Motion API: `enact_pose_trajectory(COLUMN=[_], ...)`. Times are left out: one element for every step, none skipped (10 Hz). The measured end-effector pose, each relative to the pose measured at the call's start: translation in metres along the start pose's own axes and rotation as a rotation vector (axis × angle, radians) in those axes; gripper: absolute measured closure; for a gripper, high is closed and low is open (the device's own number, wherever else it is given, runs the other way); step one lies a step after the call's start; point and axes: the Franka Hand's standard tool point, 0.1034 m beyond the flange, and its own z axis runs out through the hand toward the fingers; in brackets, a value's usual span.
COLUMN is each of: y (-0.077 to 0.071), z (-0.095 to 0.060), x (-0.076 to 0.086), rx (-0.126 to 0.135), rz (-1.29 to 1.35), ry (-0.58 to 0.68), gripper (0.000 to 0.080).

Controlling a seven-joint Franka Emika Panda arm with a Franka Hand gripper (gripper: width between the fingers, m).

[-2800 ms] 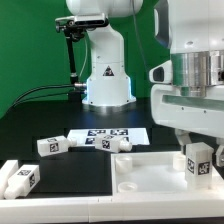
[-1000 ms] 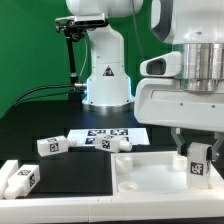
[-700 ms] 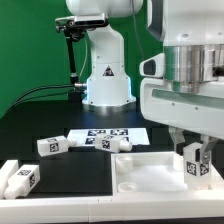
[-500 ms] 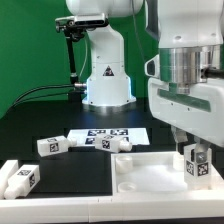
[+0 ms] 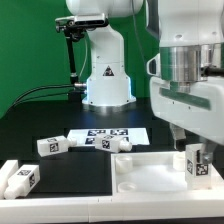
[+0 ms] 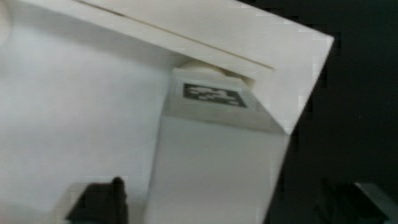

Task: Assemble one leg

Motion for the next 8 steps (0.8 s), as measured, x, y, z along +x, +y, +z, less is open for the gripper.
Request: enact_pose_trajectory(y=[-0.001,-0.0002,0.0005,0.0005,0.0007,0.0009,0.0012,0.0021], z=[0.0,0.002,0.0024,0.0023,0.0023,0.0022,0.0022,0.0026], x=[-0.0016,-0.0017,0.0001,0.0007,0.0014,0.0021,0.0028,0.0049], rx=[0.003,0.004,0.001,0.001,-0.001,-0.009,-0.031,-0.036], rz=[-0.171,-0.379,-0.445,-0.53,-0.62,-0.704,-0.932,-1.08], ry=[-0.001,-0.008,-0.004,-0.003,-0.001,0.007,0.025,0.022], gripper=[0.0198,0.0164,0.0164,0.0152,0.015,0.015,0.015,0.015])
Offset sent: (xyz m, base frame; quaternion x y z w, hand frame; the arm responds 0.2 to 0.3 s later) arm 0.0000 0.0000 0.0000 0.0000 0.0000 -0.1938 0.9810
